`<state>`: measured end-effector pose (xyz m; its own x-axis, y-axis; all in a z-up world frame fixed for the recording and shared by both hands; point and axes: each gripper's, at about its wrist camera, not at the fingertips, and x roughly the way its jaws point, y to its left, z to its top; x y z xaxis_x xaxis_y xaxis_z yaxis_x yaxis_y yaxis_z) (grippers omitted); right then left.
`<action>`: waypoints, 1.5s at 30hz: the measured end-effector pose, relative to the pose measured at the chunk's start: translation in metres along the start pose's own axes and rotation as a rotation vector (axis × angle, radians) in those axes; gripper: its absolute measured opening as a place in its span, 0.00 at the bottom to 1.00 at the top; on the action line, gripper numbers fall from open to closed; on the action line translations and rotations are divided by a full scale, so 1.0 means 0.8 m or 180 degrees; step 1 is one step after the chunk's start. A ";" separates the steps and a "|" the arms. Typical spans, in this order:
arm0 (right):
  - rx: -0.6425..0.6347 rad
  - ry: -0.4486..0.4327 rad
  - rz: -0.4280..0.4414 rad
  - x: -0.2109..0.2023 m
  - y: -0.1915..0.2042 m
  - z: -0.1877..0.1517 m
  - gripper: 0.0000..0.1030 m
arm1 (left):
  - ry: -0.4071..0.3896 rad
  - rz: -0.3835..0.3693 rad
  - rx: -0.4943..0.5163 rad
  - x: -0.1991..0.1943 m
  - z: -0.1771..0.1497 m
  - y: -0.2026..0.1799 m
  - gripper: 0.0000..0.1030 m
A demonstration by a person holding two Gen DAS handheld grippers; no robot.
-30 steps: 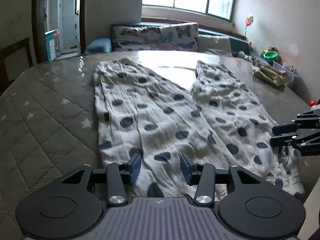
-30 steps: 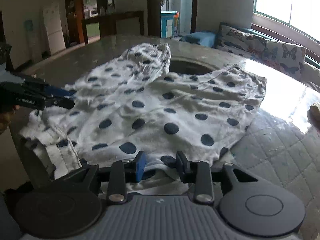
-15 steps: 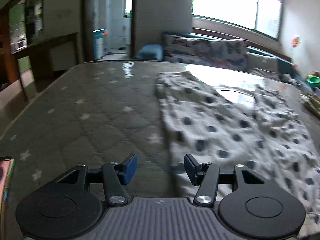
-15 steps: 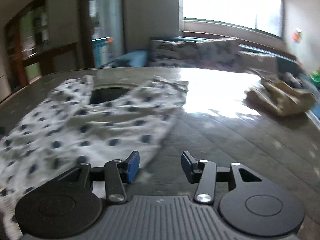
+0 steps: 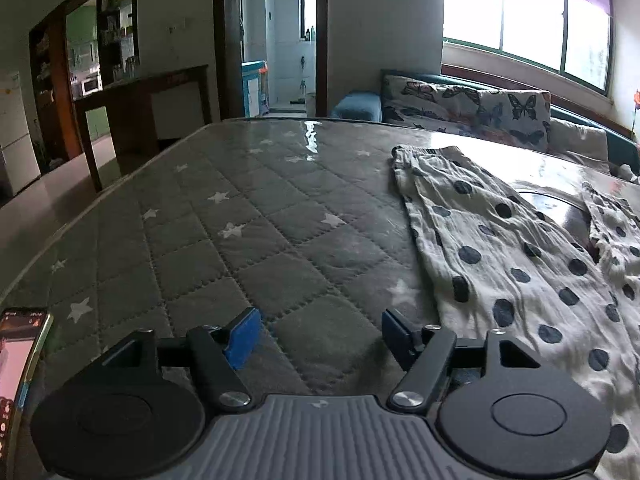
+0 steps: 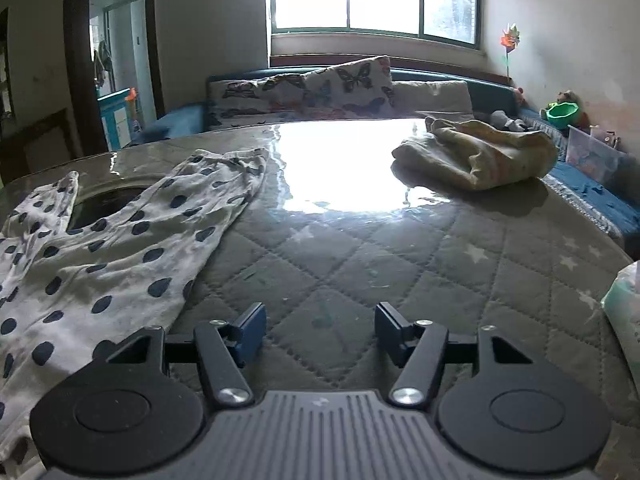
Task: Fold clothes
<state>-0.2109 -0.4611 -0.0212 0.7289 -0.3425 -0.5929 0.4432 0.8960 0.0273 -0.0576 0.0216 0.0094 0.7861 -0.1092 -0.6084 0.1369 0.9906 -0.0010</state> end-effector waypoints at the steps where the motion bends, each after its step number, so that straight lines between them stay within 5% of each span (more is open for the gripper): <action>1: -0.0004 0.0016 -0.0022 0.002 0.000 0.000 0.71 | -0.0010 -0.0010 -0.0008 0.001 0.000 0.001 0.72; 16: 0.0032 0.0089 -0.0094 0.011 0.001 0.000 0.93 | 0.0064 0.0072 -0.0070 0.015 0.006 0.002 1.00; 19: 0.0038 0.0111 -0.0094 0.012 0.001 0.000 1.00 | 0.0079 0.0083 -0.0054 0.015 0.005 0.001 1.00; 45: 0.0035 0.0139 -0.0108 0.015 0.002 0.000 1.00 | 0.0093 0.0084 -0.0055 0.017 0.006 0.005 1.00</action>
<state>-0.2013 -0.4638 -0.0280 0.6899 -0.3598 -0.6282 0.4731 0.8809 0.0151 -0.0440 0.0234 0.0049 0.7712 -0.0809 -0.6314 0.1058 0.9944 0.0017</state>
